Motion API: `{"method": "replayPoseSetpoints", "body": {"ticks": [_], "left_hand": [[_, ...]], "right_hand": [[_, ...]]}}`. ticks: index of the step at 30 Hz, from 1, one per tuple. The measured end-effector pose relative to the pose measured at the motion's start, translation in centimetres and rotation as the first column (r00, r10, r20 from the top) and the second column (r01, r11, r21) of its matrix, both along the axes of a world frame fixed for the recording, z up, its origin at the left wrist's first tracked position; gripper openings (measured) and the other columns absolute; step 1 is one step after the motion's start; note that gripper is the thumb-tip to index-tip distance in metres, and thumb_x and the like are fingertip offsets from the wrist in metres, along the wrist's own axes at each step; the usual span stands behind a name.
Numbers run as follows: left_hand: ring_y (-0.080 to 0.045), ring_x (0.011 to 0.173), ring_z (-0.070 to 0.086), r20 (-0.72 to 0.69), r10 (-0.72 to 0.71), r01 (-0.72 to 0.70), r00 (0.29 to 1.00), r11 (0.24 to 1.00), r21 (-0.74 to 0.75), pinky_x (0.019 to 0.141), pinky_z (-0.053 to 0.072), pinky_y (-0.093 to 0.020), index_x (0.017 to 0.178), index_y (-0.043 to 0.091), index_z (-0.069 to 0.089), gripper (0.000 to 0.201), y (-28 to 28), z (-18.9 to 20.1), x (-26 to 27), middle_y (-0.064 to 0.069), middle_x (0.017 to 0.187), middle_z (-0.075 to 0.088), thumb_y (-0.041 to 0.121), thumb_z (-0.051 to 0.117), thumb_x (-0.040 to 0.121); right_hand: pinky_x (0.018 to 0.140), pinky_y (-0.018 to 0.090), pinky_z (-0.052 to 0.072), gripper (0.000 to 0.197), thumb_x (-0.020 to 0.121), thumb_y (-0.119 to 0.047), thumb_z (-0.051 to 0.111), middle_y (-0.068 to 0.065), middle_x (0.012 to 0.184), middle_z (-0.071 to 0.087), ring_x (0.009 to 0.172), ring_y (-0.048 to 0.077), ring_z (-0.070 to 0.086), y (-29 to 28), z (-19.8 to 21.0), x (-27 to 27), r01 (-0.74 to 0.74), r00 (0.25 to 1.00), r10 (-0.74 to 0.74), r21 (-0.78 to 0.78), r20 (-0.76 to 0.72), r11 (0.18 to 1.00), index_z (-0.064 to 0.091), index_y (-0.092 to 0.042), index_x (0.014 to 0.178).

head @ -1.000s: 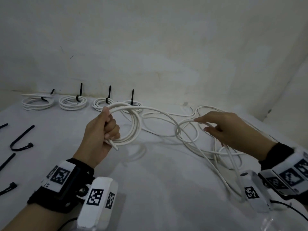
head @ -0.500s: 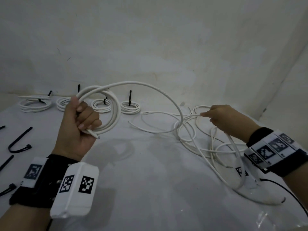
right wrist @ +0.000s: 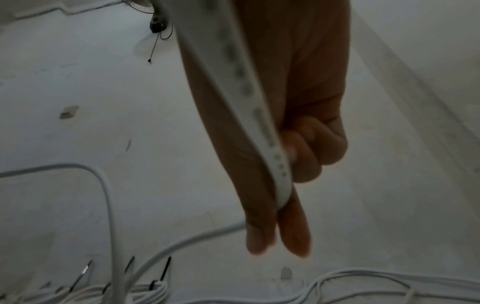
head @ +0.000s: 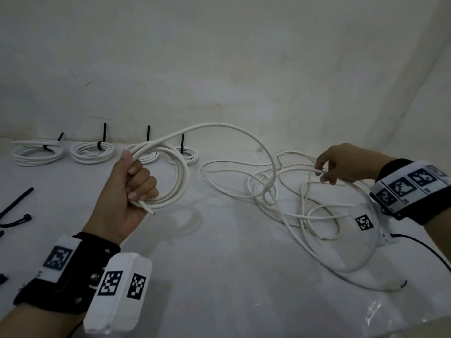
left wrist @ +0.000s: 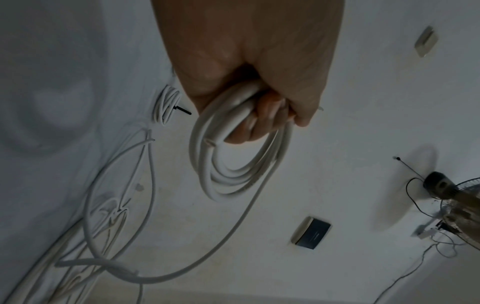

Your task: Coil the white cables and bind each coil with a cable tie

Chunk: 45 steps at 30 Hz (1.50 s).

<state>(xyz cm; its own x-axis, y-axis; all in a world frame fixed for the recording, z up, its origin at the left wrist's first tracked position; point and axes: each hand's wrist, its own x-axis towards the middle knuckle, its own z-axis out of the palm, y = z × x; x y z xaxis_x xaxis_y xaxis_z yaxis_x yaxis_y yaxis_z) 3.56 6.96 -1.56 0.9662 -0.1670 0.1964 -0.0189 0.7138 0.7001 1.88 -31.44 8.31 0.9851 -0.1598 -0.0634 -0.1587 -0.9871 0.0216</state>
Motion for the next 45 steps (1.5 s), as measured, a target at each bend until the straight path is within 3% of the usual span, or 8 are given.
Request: {"method": "replayPoseSetpoints", "body": {"ticks": [7, 17, 21, 26, 34, 40, 43, 45], "left_hand": [[-0.009, 0.043, 0.009, 0.049, -0.043, 0.042, 0.998, 0.999, 0.026, 0.04, 0.02, -0.014, 0.051, 0.026, 0.044, 0.036, 0.3, -0.9, 0.6, 0.006, 0.052, 0.008, 0.049, 0.062, 0.071], [-0.007, 0.042, 0.01, 0.081, -0.099, 0.097, 0.992, 0.995, 0.021, 0.041, 0.021, -0.014, 0.053, 0.026, 0.044, 0.038, 0.1, -1.5, 1.1, 0.006, 0.051, 0.01, 0.051, 0.069, 0.068], [-0.008, 0.042, 0.01, 0.063, -0.089, 0.089, 0.994, 0.996, 0.012, 0.04, 0.022, -0.014, 0.053, 0.025, 0.044, 0.036, 0.1, -1.4, 0.9, 0.006, 0.051, 0.01, 0.048, 0.065, 0.071], [-0.007, 0.042, 0.011, 0.049, -0.111, 0.112, 0.993, 0.994, -0.019, 0.04, 0.022, -0.014, 0.053, 0.024, 0.044, 0.035, 0.4, -1.4, 1.3, 0.007, 0.051, 0.011, 0.046, 0.065, 0.073], [-0.008, 0.043, 0.008, 0.018, -0.074, 0.074, 0.997, 0.997, 0.005, 0.042, 0.017, -0.015, 0.052, 0.025, 0.043, 0.036, 0.4, -0.8, 0.9, 0.006, 0.051, 0.009, 0.048, 0.056, 0.077], [-0.009, 0.043, 0.007, -0.011, -0.055, 0.055, 0.998, 0.998, 0.027, 0.04, 0.019, -0.015, 0.051, 0.024, 0.041, 0.038, 0.0, -0.5, 0.5, 0.005, 0.052, 0.007, 0.046, 0.049, 0.081], [-0.009, 0.044, 0.008, -0.008, -0.045, 0.045, 0.999, 0.999, 0.018, 0.04, 0.02, -0.014, 0.052, 0.024, 0.042, 0.037, 0.4, -0.6, 0.7, 0.006, 0.052, 0.008, 0.047, 0.052, 0.08], [-0.008, 0.044, 0.008, 0.0, -0.046, 0.046, 0.999, 0.999, 0.01, 0.04, 0.021, -0.014, 0.053, 0.025, 0.042, 0.037, 0.5, -0.6, 0.7, 0.006, 0.052, 0.009, 0.046, 0.053, 0.08]], "right_hand": [[0.042, 0.018, 0.039, 0.015, 0.08, -0.023, 0.076, 0.001, 0.063, 0.072, 0.034, 0.009, 0.042, 0.2, 1.5, -1.6, 0.068, 0.996, -0.059, 0.131, -0.071, 0.989, 0.067, -0.011, 0.081], [0.041, 0.02, 0.04, 0.023, 0.089, -0.024, 0.066, 0.003, 0.053, 0.063, 0.03, 0.008, 0.049, 4.6, -0.3, -4.6, 0.062, 0.998, -0.061, -0.169, 0.006, 0.984, 0.058, -0.005, 0.08], [0.039, 0.019, 0.04, 0.025, 0.091, -0.021, 0.063, 0.0, 0.038, 0.057, 0.03, 0.009, 0.049, 5.7, -1.0, -4.6, 0.023, 0.999, -0.031, 0.235, 0.032, 0.972, 0.058, -0.001, 0.078], [0.034, 0.014, 0.028, 0.034, 0.089, -0.024, 0.065, -0.001, 0.035, 0.044, 0.029, 0.007, 0.034, 7.0, -0.9, -4.2, -0.051, 0.995, -0.017, 0.653, 0.097, 0.756, 0.057, -0.002, 0.064], [0.03, 0.014, 0.02, 0.025, 0.095, -0.031, 0.053, 0.005, 0.045, 0.054, 0.025, 0.006, 0.025, 5.7, -0.1, -4.6, -0.051, 0.937, 0.281, 0.717, -0.206, 0.695, 0.062, -0.007, 0.093], [0.031, 0.012, 0.034, 0.075, 0.066, -0.045, 0.082, 0.005, 0.048, 0.056, 0.027, 0.005, 0.043, 4.0, -1.4, -3.9, -0.044, 0.909, 0.406, 0.947, -0.094, 0.319, 0.053, 0.004, 0.114], [0.03, 0.013, 0.037, 0.061, 0.063, -0.036, 0.087, 0.01, 0.059, 0.062, 0.028, 0.008, 0.047, 4.4, -1.9, -3.6, -0.038, 0.933, 0.351, 0.945, -0.084, 0.326, 0.056, -0.002, 0.103], [0.033, 0.016, 0.041, 0.03, 0.078, -0.016, 0.076, 0.011, 0.067, 0.067, 0.032, 0.01, 0.051, 5.0, -1.6, -3.4, -0.047, 0.964, 0.258, 0.91, -0.067, 0.412, 0.056, -0.005, 0.096]]}}
